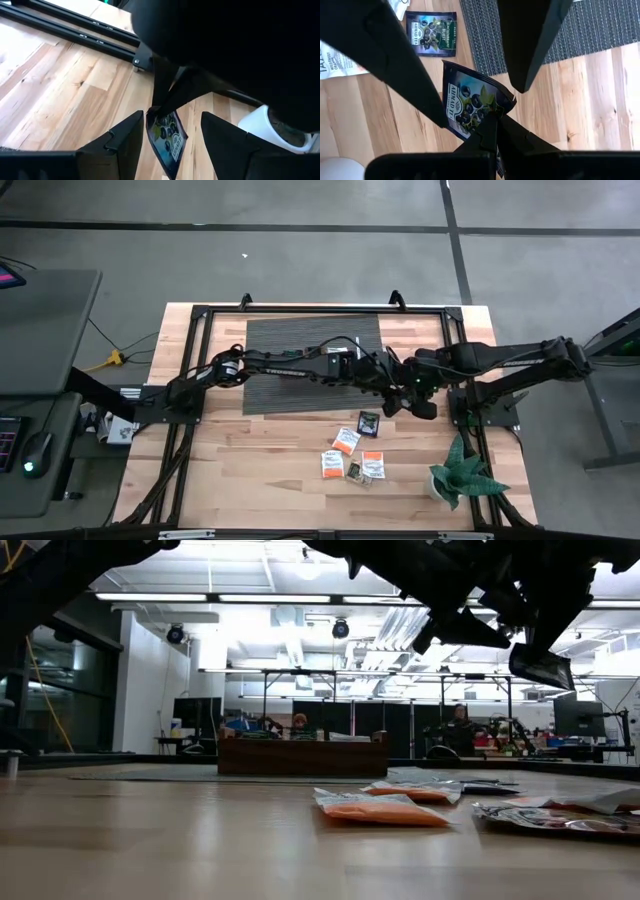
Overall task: Pick & Place Tea
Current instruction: Put the violet tea bag into the left section of the wooden organizer
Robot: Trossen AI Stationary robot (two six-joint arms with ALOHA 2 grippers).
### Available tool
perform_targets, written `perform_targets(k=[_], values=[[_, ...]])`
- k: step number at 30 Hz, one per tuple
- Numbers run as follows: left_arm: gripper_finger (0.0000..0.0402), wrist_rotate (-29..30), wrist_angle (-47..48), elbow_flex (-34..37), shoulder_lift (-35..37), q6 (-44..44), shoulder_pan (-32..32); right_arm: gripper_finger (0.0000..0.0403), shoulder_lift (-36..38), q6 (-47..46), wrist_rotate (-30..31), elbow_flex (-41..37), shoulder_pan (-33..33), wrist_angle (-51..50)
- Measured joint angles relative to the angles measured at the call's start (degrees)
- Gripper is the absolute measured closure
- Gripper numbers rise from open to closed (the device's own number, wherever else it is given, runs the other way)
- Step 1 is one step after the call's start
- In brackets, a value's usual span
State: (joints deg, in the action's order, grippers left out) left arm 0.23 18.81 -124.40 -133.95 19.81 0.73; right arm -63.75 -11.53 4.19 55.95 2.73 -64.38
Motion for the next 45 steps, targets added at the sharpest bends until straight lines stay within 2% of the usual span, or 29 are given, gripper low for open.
perform_targets(k=[16,19,26,29,45], values=[[0.0205,0.5,0.2,-0.1,0.1,0.0,0.1,0.0403,0.0,0.0,2.9,3.6,0.7,-4.2],[0.0205,2.5,0.5,-0.1,0.1,-0.4,0.0,0.0403,0.0,0.0,3.0,4.2,0.7,-4.6],[0.0205,13.7,8.7,0.8,-1.1,-1.6,0.1,0.0403,0.5,-2.3,5.6,4.5,0.7,-8.0],[0.0205,16.1,8.6,0.3,-0.4,-1.3,0.3,0.0403,1.4,-2.8,5.5,4.6,0.5,-7.1],[0.0205,-0.8,1.2,0.3,-0.5,-2.4,1.2,0.0403,2.8,-0.9,6.9,4.5,0.2,-7.8]])
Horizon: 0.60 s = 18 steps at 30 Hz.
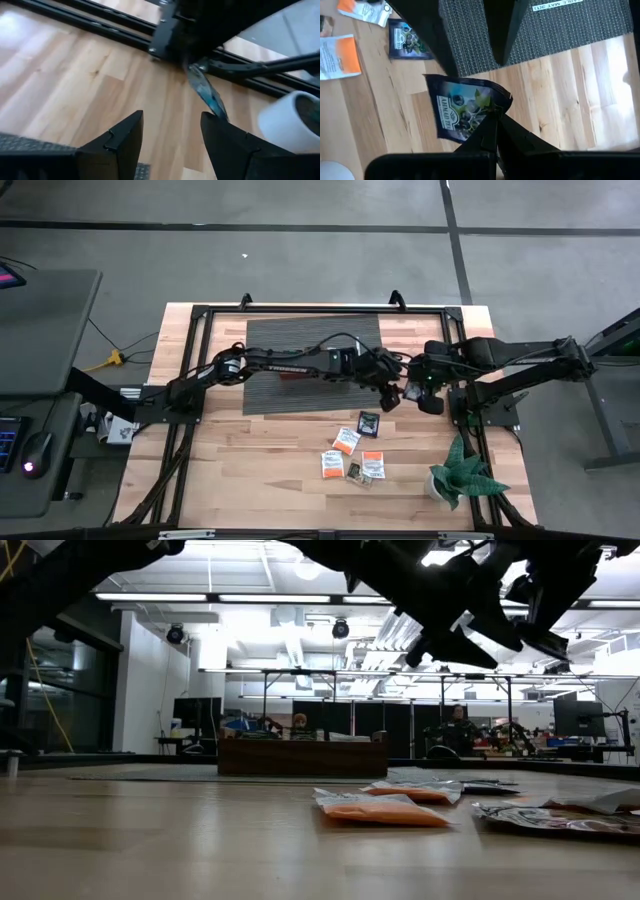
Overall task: Pick & Place Tea
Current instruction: Put the violet tea bag into the left section of the wooden organizer
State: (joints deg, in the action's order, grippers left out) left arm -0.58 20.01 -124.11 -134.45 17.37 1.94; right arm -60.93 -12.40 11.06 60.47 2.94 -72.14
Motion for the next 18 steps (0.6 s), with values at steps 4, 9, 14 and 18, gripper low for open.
perform_targets(k=[4,9,14,18], values=[[0.0205,-3.2,-0.2,0.0,0.0,-0.2,0.4,0.0403,0.0,0.9,0.7,0.0,0.0,-1.1],[0.0205,-6.0,-0.6,0.0,0.0,-0.6,1.1,0.0403,0.0,1.5,1.4,-0.1,0.1,-2.8],[0.0205,-11.0,-3.4,0.0,0.0,-0.1,1.8,0.0403,0.0,2.4,1.3,-0.1,0.6,-2.5],[0.0205,-12.0,-4.6,0.0,0.1,1.8,1.8,0.0403,0.0,2.4,1.3,-0.2,0.6,-0.6]])
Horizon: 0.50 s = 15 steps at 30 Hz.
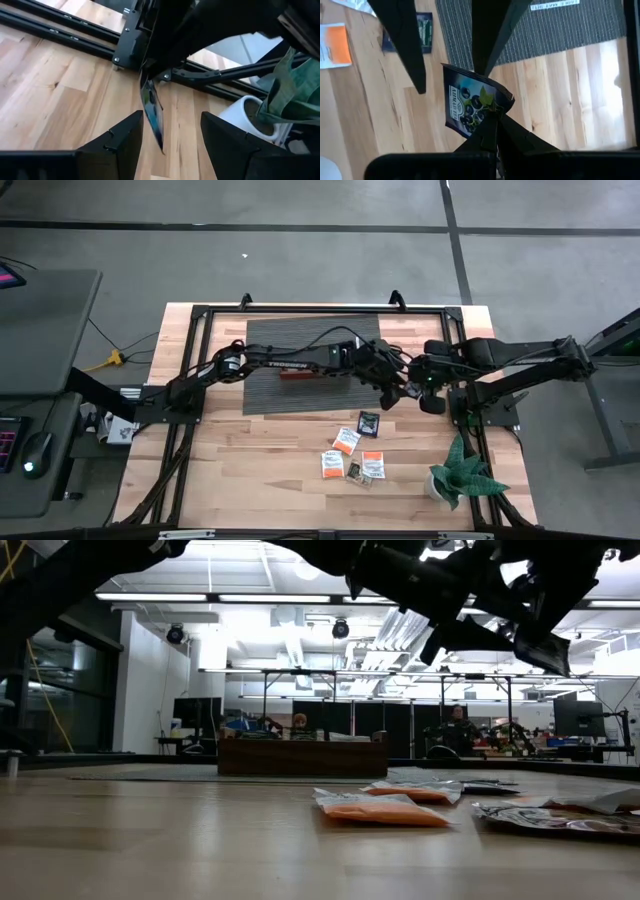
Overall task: Pick & Place Tea
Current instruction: Put the violet tea bag into the left section of the wooden organizer
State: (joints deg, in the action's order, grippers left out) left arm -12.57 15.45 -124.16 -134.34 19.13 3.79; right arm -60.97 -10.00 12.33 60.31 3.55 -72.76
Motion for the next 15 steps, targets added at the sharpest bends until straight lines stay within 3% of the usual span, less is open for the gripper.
perform_targets(k=[7,15], values=[[0.0205,-0.7,-0.3,0.0,0.1,2.4,0.0,0.0403,0.0,0.0,-0.3,-0.1,0.0,3.1],[0.0205,2.7,-1.6,0.0,0.1,3.3,0.0,0.0403,0.0,-0.2,-1.4,-0.1,0.0,4.0]])
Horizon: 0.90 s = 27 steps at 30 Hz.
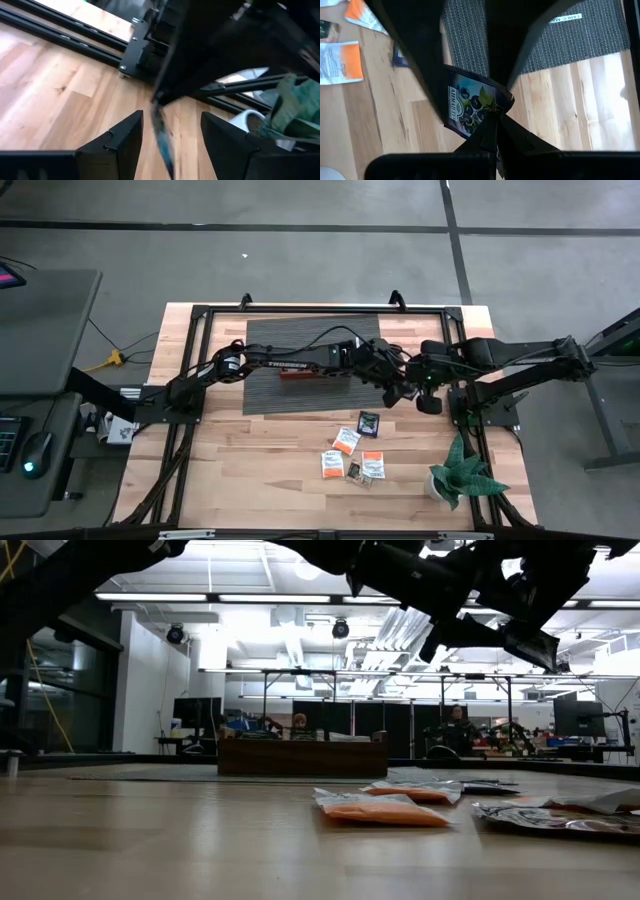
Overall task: Pick & Place Tea
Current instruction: Put the violet tea bag into the left section of the wooden organizer
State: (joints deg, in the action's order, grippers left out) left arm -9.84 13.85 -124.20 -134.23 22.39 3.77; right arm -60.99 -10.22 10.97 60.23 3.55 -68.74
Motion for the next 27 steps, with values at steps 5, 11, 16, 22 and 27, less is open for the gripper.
perform_targets(k=[5,11,16,22,27], values=[[0.0205,2.7,0.1,0.0,0.0,1.7,0.0,0.0403,0.0,0.0,-0.7,0.0,0.0,0.9],[0.0205,7.3,2.8,0.0,0.0,-1.0,0.0,0.0403,0.0,0.3,-0.9,0.0,0.0,0.9],[0.0205,9.2,3.2,-0.1,0.0,-3.9,0.0,0.0403,0.0,1.2,-0.9,0.0,0.0,0.9],[0.0206,4.6,2.6,-0.1,0.0,-3.9,0.0,0.0403,0.0,1.3,-0.8,0.0,0.0,1.0],[0.0250,1.5,2.6,-0.1,0.0,-3.9,0.0,0.0403,0.0,1.5,-0.4,0.0,0.0,1.2]])
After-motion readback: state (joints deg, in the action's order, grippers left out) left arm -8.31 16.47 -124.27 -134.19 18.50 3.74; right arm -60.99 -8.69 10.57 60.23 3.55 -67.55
